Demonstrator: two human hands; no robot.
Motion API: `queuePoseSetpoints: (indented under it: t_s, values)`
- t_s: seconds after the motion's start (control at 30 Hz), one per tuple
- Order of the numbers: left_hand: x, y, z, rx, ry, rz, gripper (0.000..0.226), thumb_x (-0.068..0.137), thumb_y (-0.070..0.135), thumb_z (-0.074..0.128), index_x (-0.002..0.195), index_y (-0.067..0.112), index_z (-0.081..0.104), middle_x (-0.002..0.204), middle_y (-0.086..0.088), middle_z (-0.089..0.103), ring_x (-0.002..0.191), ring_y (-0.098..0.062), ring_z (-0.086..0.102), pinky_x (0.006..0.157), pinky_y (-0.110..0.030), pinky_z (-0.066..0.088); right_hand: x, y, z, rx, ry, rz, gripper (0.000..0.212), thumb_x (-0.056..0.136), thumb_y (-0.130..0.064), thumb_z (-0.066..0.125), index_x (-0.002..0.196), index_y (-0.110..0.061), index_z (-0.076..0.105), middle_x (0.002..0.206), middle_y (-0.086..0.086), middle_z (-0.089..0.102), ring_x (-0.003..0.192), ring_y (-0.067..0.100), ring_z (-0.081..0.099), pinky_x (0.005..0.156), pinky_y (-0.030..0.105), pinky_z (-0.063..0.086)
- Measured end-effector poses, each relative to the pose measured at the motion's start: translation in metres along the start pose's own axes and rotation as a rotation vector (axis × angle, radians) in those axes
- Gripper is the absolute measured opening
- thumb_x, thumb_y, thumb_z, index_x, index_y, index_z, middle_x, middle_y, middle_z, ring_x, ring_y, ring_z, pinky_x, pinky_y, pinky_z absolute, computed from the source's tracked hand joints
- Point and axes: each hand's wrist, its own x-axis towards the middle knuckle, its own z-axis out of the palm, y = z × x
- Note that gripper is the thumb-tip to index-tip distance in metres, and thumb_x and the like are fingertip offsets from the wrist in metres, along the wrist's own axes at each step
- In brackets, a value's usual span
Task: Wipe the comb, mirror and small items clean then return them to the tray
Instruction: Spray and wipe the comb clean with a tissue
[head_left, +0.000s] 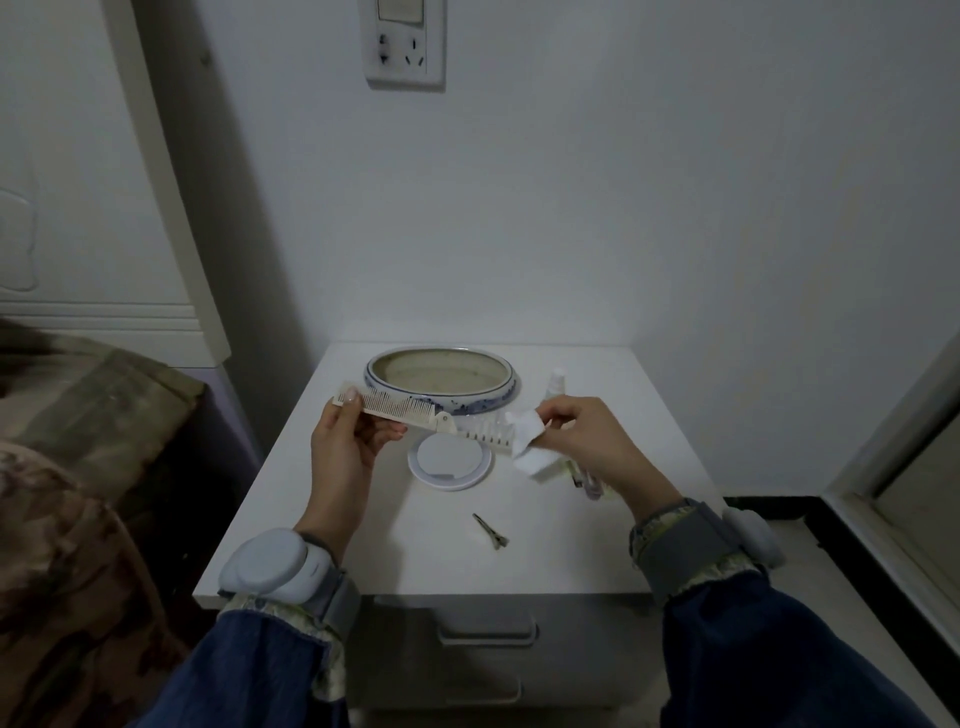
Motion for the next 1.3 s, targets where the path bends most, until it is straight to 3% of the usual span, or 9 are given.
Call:
queuePoseSetpoints:
  t_s: [0.23, 0.43, 0.57, 0.67, 0.8, 0.9, 1.07, 1.23, 1.3]
  values:
    - [0.0, 0.001, -0.002, 0.008, -0.004, 0.012, 0.028, 0.102, 0.011, 0.031, 0.085, 0.008, 0.054, 0.064, -0.001, 0.069, 0.05, -0.011, 0.06, 0.051, -0.017, 0.051, -0.007, -0.009, 0.001, -0.174, -0.115, -0.099, 0.007, 0.084, -0.013, 0.064, 0.086, -0.009, 0.07, 0.072, -0.012, 0.052, 0.048, -0.007, 0.049, 0.043, 0.009, 0.035]
    - [0.0, 0.001, -0.001, 0.018, -0.002, 0.009, 0.028, 0.102, 0.012, 0.032, 0.083, 0.007, 0.052, 0.063, -0.001, 0.069, 0.05, -0.01, 0.059, 0.051, -0.017, 0.05, -0.007, -0.007, 0.004, -0.236, -0.139, -0.126, 0.007, 0.086, -0.012, 0.061, 0.08, -0.015, 0.061, 0.075, -0.012, 0.052, 0.061, -0.001, 0.048, 0.054, 0.004, 0.035]
    - [0.0, 0.001, -0.001, -0.006, 0.004, 0.01, 0.028, 0.102, 0.013, 0.032, 0.084, 0.008, 0.052, 0.063, -0.001, 0.068, 0.05, -0.01, 0.059, 0.051, -0.017, 0.051, -0.006, -0.005, 0.004, -0.112, -0.057, -0.138, 0.005, 0.088, -0.012, 0.06, 0.084, -0.011, 0.062, 0.074, -0.009, 0.056, 0.056, -0.011, 0.052, 0.05, 0.005, 0.036]
    - [0.0, 0.001, 0.0, -0.015, 0.006, 0.008, 0.028, 0.102, 0.013, 0.032, 0.084, 0.007, 0.052, 0.063, -0.001, 0.068, 0.049, -0.011, 0.06, 0.051, -0.017, 0.051, -0.005, -0.005, 0.004, 0.045, -0.004, -0.108, 0.006, 0.087, -0.011, 0.061, 0.083, -0.013, 0.065, 0.071, -0.004, 0.06, 0.055, -0.004, 0.054, 0.049, 0.007, 0.037]
    - [0.0, 0.001, 0.0, -0.023, 0.009, 0.004, 0.028, 0.102, 0.014, 0.031, 0.086, 0.007, 0.053, 0.062, -0.001, 0.068, 0.049, -0.011, 0.06, 0.051, -0.017, 0.051, -0.002, -0.002, 0.006, 0.363, 0.091, -0.02, 0.01, 0.087, -0.006, 0.059, 0.084, -0.012, 0.067, 0.074, 0.002, 0.065, 0.066, 0.011, 0.061, 0.056, 0.022, 0.05]
    - [0.001, 0.001, 0.001, -0.029, 0.016, 0.006, 0.028, 0.102, 0.013, 0.031, 0.085, 0.007, 0.052, 0.061, -0.001, 0.068, 0.048, -0.011, 0.06, 0.05, -0.018, 0.051, 0.0, -0.002, -0.003, 0.416, 0.181, -0.019, 0.009, 0.084, -0.004, 0.06, 0.089, -0.008, 0.067, 0.075, 0.003, 0.065, 0.067, 0.012, 0.061, 0.059, 0.022, 0.05]
    - [0.0, 0.003, 0.003, -0.047, 0.033, 0.008, 0.028, 0.102, 0.014, 0.031, 0.085, 0.008, 0.053, 0.061, 0.0, 0.068, 0.047, -0.011, 0.06, 0.049, -0.017, 0.051, 0.002, 0.005, -0.013, 0.267, -0.026, 0.077, 0.012, 0.085, -0.008, 0.061, 0.09, -0.008, 0.071, 0.077, 0.011, 0.067, 0.068, 0.022, 0.058, 0.065, 0.036, 0.049]
    - [0.001, 0.002, 0.0, -0.042, 0.05, 0.015, 0.028, 0.102, 0.014, 0.031, 0.084, 0.008, 0.052, 0.06, 0.001, 0.068, 0.046, -0.01, 0.059, 0.049, -0.017, 0.05, -0.002, 0.002, -0.011, 0.182, -0.211, 0.108, 0.011, 0.084, -0.009, 0.063, 0.078, -0.009, 0.071, 0.063, 0.001, 0.067, 0.058, 0.012, 0.059, 0.054, 0.021, 0.046]
    - [0.001, 0.002, 0.0, -0.027, 0.043, 0.016, 0.028, 0.102, 0.014, 0.031, 0.084, 0.009, 0.052, 0.061, 0.001, 0.068, 0.047, -0.01, 0.059, 0.05, -0.017, 0.05, -0.005, -0.001, -0.01, 0.161, -0.256, 0.107, 0.011, 0.084, -0.009, 0.062, 0.078, -0.008, 0.071, 0.063, 0.004, 0.068, 0.054, 0.012, 0.06, 0.049, 0.019, 0.044]
